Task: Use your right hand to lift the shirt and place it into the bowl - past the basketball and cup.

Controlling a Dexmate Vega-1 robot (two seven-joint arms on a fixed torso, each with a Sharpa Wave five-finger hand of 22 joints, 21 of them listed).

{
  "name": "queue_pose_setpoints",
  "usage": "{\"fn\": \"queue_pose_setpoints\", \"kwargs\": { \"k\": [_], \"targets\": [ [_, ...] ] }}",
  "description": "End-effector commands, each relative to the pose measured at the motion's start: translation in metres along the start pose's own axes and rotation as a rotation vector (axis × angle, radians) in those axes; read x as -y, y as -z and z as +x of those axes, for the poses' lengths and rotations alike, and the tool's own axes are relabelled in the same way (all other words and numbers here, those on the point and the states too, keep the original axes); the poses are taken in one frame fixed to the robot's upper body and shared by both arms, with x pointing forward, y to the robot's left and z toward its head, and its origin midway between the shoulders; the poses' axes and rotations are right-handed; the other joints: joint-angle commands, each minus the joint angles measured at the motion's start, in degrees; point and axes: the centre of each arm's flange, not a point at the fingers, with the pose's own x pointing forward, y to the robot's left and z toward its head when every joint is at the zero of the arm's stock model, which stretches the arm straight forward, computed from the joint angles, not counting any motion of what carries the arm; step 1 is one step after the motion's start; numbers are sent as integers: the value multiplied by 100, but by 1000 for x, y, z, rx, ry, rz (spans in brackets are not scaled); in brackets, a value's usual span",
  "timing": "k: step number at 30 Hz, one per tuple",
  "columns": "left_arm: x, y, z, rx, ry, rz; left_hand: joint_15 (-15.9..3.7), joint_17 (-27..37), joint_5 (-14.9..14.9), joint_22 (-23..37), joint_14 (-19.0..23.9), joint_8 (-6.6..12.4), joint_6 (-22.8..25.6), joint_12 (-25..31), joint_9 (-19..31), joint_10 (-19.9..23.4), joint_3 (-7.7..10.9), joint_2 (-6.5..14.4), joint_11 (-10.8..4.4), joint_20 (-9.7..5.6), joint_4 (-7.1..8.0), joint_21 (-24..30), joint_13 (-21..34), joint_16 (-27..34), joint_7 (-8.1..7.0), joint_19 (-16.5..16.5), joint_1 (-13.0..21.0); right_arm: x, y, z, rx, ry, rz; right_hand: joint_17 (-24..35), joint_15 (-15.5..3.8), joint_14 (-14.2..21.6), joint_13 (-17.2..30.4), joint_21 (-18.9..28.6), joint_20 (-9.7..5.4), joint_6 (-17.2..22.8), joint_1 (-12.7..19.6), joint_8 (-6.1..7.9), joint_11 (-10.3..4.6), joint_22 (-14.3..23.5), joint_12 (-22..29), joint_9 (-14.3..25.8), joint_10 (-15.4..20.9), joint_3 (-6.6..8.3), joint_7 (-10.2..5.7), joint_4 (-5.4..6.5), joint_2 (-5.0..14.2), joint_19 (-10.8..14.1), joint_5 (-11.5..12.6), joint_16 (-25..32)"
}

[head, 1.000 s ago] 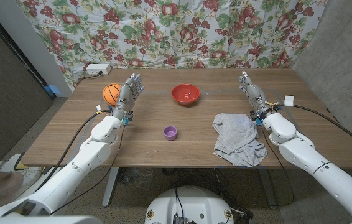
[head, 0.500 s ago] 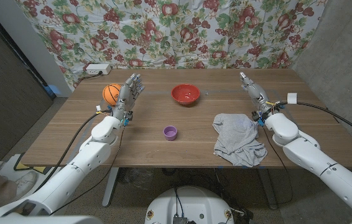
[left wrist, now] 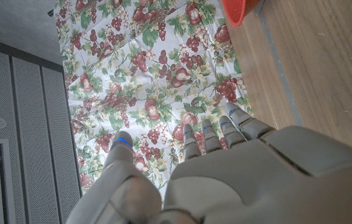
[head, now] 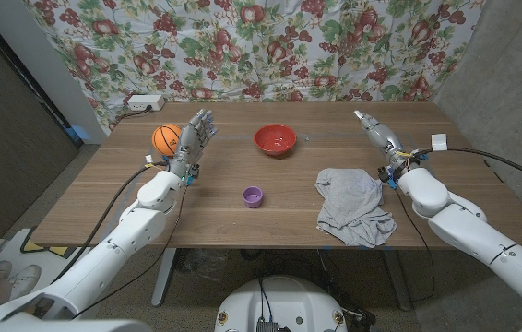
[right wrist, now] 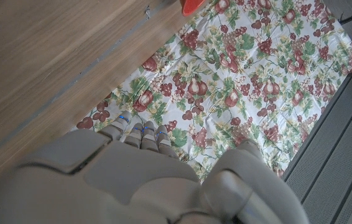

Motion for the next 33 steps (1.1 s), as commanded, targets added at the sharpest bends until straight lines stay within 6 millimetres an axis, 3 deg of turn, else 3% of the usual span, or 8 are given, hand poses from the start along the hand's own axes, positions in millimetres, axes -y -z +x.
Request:
{"fn": "queue_pose_setpoints", "kwargs": {
  "k": [1,17,23,28,33],
  "targets": [
    [8,1,0,-12,3,7,-89,22,-1,16,34,20,28,8,24,46,44,20,14,3,-15,-21,15,10,1,35,66,-1,-10,-13,-15,-27,-93,12,-13,-115,24,-29,-1,-23,66,8,12,10,-12,10,-63,-25,-28,-49,3,-94,25,-27],
    [19,0,11,4,-1,-7,-84,22,-6,16,31,17,36,4,24,45,47,21,22,3,-15,-23,15,8,7,35,79,9,-20,-25,-22,-34,-217,12,-86,-150,27,-25,-1,-28,162,5,-28,10,-19,13,-123,12,-93,-97,57,-141,59,-9],
    [20,-1,14,12,-15,-11,-86,22,-9,16,30,20,49,1,24,41,48,22,14,8,-15,-25,15,8,15,33,84,9,-23,-32,-31,-41,-257,12,-89,-187,28,-39,76,-43,211,1,-40,10,-32,14,-179,27,-101,-124,73,-207,74,-11],
    [20,-2,14,8,-13,-5,-86,22,-11,16,30,17,48,1,24,45,49,23,23,6,-14,-25,16,8,13,34,87,8,-27,-35,-29,-54,-290,12,-84,-226,31,-22,287,-101,388,-3,-87,8,-34,16,-238,80,-177,-226,91,-219,117,-4],
    [20,-4,13,10,-11,2,-81,22,-13,17,30,17,52,2,24,50,50,24,30,8,-14,-24,16,8,6,36,91,4,-31,-37,-23,-65,-327,13,-123,-201,32,-9,324,-118,445,-4,-97,8,-28,17,-245,95,-216,-258,97,-201,130,13]
  ]
}}
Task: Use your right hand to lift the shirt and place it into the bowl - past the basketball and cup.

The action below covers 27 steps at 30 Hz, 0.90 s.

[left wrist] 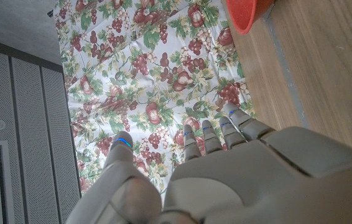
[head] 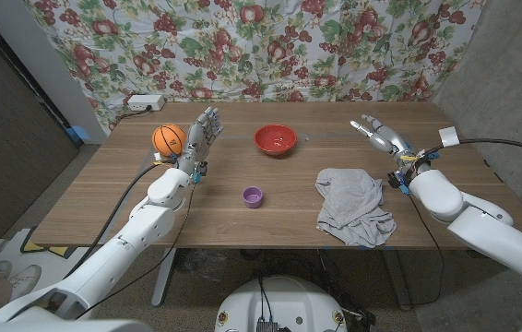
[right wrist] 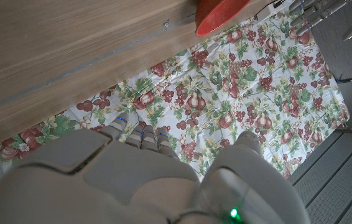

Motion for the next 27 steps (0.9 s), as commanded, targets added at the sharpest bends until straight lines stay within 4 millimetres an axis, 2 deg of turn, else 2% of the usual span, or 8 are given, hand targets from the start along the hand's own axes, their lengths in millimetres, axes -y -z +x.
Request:
{"fn": "queue_pose_setpoints", "kwargs": {
  "k": [1,9,20,27],
  "targets": [
    [1,-3,0,3,-2,11,-84,23,-13,17,30,16,21,4,24,33,28,2,9,7,8,-24,16,8,-24,36,70,-2,-11,-9,6,-31,-95,14,-36,-58,32,20,59,-8,98,-4,-12,9,-7,14,-37,-6,-62,-68,-3,14,44,36],
    [2,-4,-2,11,-3,12,-83,23,-16,17,27,15,26,3,24,37,29,2,5,12,9,-26,16,7,-18,36,75,-3,-17,-13,7,-46,-150,19,2,-129,34,16,134,-72,154,-23,-9,11,-33,17,-150,5,-102,-97,5,-18,60,21],
    [4,-3,-7,12,-4,13,-77,23,-19,17,28,14,33,1,24,36,29,2,9,11,10,-26,16,8,-15,36,79,-12,-23,-23,0,-53,-205,21,53,-151,36,32,130,-104,181,-31,-23,13,-33,18,-195,9,-125,-110,12,7,70,25],
    [5,-3,-10,6,-2,9,-80,23,-21,18,28,13,36,-1,24,35,28,0,1,11,11,-26,16,8,-1,37,82,-13,-28,-27,1,-59,-327,27,23,-100,38,54,145,-110,197,-28,-51,17,-16,20,-208,3,-126,-119,10,47,81,59]
  ]
}}
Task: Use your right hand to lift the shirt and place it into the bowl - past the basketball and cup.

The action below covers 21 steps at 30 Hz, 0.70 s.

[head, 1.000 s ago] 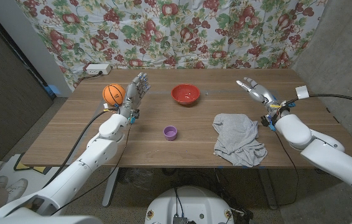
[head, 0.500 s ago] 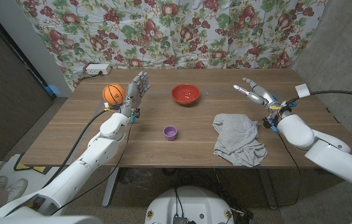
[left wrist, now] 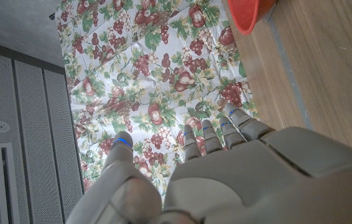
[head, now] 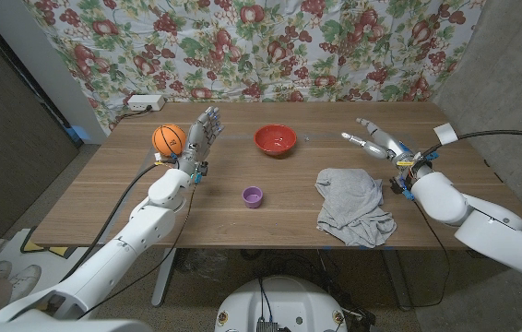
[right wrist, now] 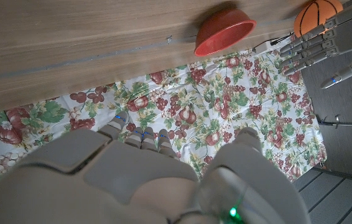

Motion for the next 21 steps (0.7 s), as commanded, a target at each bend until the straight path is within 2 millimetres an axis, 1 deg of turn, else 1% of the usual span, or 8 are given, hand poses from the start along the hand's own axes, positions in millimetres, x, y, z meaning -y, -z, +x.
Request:
{"fn": "queue_pose_setpoints", "kwargs": {
  "k": [1,8,12,15,21],
  "targets": [
    [1,0,-5,-1,-1,-1,-80,23,-22,18,29,12,35,-1,25,34,29,0,0,10,11,-26,16,9,-3,38,83,-5,-12,-10,1,-12,-133,28,-51,37,8,55,62,-21,65,2,-21,17,9,21,-28,-14,5,-55,-2,51,32,62],
    [2,1,-7,-7,-1,-5,-75,23,-24,18,27,11,38,-2,25,35,30,2,7,10,12,-26,17,8,-7,39,87,-7,-15,-12,-3,-23,-182,32,-24,21,10,54,67,-28,51,-1,43,19,16,22,-33,-26,12,-47,-6,49,35,58],
    [3,2,-7,-9,-1,-7,-70,23,-24,18,28,10,37,-3,25,33,30,2,19,9,12,-26,17,9,-5,39,88,-10,-15,-13,-5,-37,-186,33,-5,10,10,55,73,-32,42,-3,58,20,19,22,-36,-32,3,-42,-6,52,37,55],
    [3,4,-7,-13,-1,-8,-69,23,-25,18,26,8,35,-2,25,35,31,3,18,9,12,-27,17,8,-2,39,90,-12,-17,-14,-3,-43,-221,34,0,9,11,54,62,-32,36,-3,78,20,21,23,-37,-35,3,-38,-6,50,37,55],
    [5,3,-7,-12,0,-3,-73,23,-27,18,26,8,37,-4,25,32,32,5,31,10,13,-28,17,8,2,37,93,-11,-16,-16,-6,-41,-236,35,15,-6,11,49,33,-34,26,-4,85,21,23,23,-43,-42,1,-33,-8,34,39,51]
  ]
}}
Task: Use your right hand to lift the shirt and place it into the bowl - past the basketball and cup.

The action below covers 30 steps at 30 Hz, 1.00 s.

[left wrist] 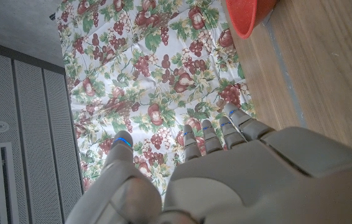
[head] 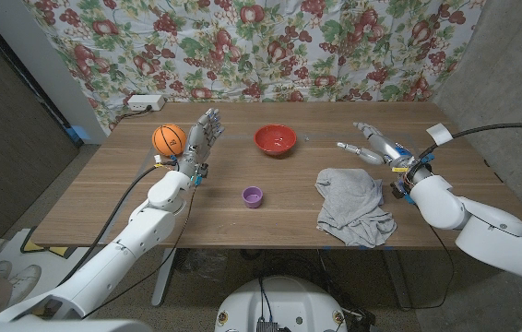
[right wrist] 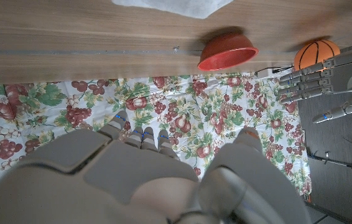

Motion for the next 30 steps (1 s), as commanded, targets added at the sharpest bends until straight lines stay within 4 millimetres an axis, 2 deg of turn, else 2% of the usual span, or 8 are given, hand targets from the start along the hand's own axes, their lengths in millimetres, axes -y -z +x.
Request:
{"fn": "queue_pose_setpoints", "kwargs": {
  "k": [1,9,16,21,25,30],
  "targets": [
    [3,2,-1,-7,1,1,-72,24,-2,18,27,7,35,-4,25,32,32,-18,26,6,13,-27,17,8,-2,37,71,-2,-5,-5,-1,-21,-83,25,57,-49,12,22,10,-24,25,-4,45,21,23,24,-25,-19,9,-9,-8,13,23,26],
    [6,3,-3,-13,1,-1,-67,24,-4,18,26,6,38,-10,25,18,33,-17,20,7,13,-27,17,8,-1,39,75,-2,-1,-9,-7,-46,-65,26,69,-17,12,32,-21,-20,21,-1,51,21,41,24,1,-31,18,-8,-16,36,29,41],
    [7,3,-3,-15,5,2,-63,24,-6,18,17,6,41,-8,25,23,33,-16,18,7,14,-30,17,5,1,33,78,-2,0,-11,-8,-76,-118,26,83,-6,12,36,-23,-5,21,6,50,21,50,24,14,-38,29,-9,-21,48,34,45],
    [7,2,-2,-14,6,4,-66,24,-8,18,21,7,46,-8,25,23,34,-16,12,7,14,-30,17,7,-5,33,80,-4,0,-13,-1,-101,-140,26,91,13,12,41,3,-4,19,7,31,21,57,24,23,-45,29,-9,-25,64,39,52],
    [6,1,-2,-16,7,4,-61,24,-9,18,23,6,46,-9,25,21,33,-16,23,7,15,-29,17,8,-4,35,81,-7,0,-14,1,-113,-139,25,70,21,11,50,-61,7,24,11,33,20,68,24,47,-48,25,-12,-25,94,45,53],
    [4,-2,-1,-11,11,12,-66,24,-11,18,24,6,49,-10,25,18,33,-16,21,5,16,-28,17,9,8,36,83,-11,-1,-13,4,-136,-150,24,59,27,11,57,-45,7,33,12,33,18,78,24,69,-48,26,-16,-24,122,51,52]
  ]
}}
